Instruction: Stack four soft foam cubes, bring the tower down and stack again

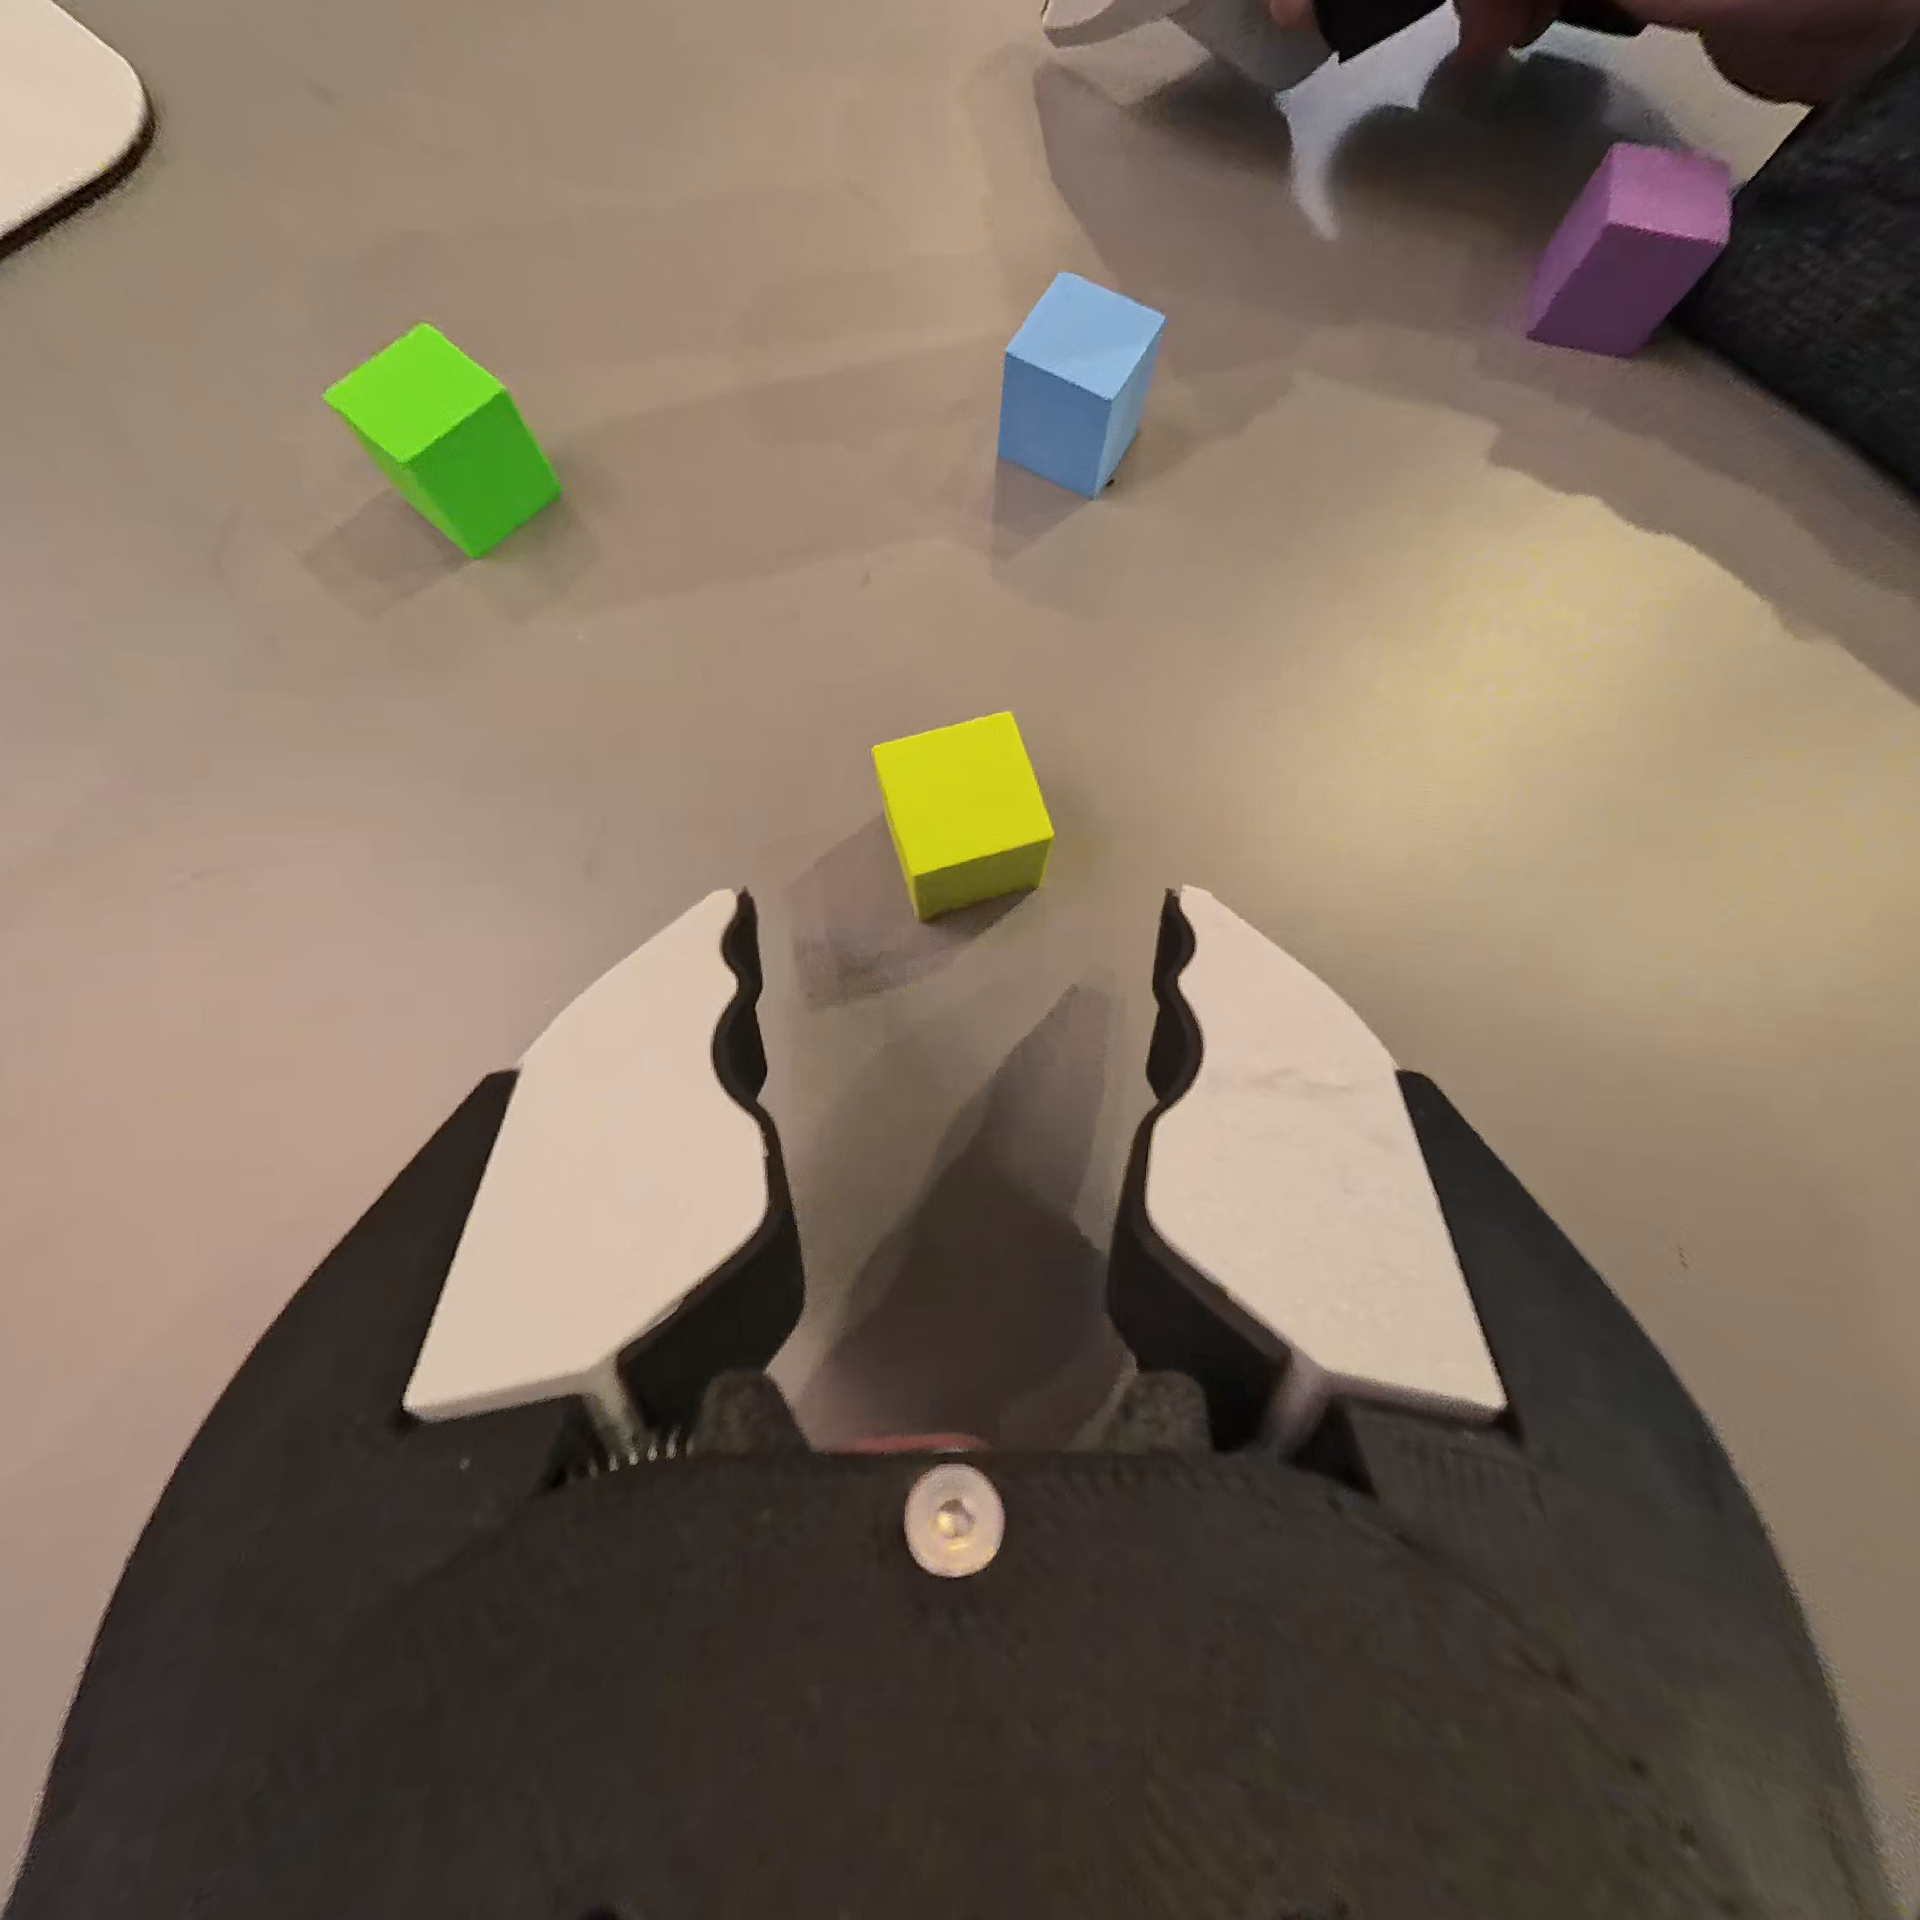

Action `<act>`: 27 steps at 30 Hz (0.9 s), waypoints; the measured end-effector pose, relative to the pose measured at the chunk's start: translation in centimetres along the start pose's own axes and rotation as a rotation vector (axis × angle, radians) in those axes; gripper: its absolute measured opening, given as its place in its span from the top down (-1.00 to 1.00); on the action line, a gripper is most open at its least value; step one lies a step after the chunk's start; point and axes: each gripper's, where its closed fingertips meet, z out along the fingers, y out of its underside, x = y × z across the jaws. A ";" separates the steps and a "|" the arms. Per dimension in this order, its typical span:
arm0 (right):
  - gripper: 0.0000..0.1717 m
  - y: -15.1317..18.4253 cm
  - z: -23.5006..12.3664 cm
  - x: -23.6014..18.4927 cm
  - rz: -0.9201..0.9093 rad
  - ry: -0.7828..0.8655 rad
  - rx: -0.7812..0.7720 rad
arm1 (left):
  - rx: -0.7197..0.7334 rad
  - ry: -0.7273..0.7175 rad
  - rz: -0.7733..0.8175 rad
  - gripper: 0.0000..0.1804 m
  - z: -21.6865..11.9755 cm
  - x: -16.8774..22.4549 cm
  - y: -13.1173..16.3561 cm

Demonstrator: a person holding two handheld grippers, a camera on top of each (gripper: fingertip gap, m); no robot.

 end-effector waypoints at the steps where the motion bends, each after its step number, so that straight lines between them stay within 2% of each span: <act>1: 0.89 0.0 0.0 0.0 0.000 0.000 0.000 | -0.014 -0.002 0.007 0.23 0.3 0.1 0.1; 3: 0.89 0.0 0.0 0.0 0.000 -0.001 0.000 | -0.037 -0.018 0.028 0.36 0.7 0.2 0.1; 8: 0.89 0.0 0.1 0.0 -0.002 -0.002 -0.003 | -0.045 -0.003 0.033 0.87 0.9 0.4 0.1; 12: 0.89 0.1 0.1 -0.1 -0.004 -0.003 -0.005 | -0.032 0.001 0.016 0.94 0.8 0.2 0.1; 13: 0.89 0.1 0.1 -0.1 -0.005 -0.004 -0.006 | -0.032 0.001 0.017 0.92 0.7 0.1 0.1; 17: 0.89 0.1 0.1 -0.1 -0.004 -0.003 -0.005 | -0.032 -0.023 0.007 0.36 0.8 -0.3 0.1; 21: 0.89 0.1 0.2 -0.2 -0.007 -0.005 -0.006 | -0.029 0.013 0.107 0.22 1.1 -0.1 -0.3; 27: 0.89 0.1 0.2 -0.2 -0.004 -0.007 -0.004 | -0.044 0.023 0.272 0.27 2.2 -0.8 -0.9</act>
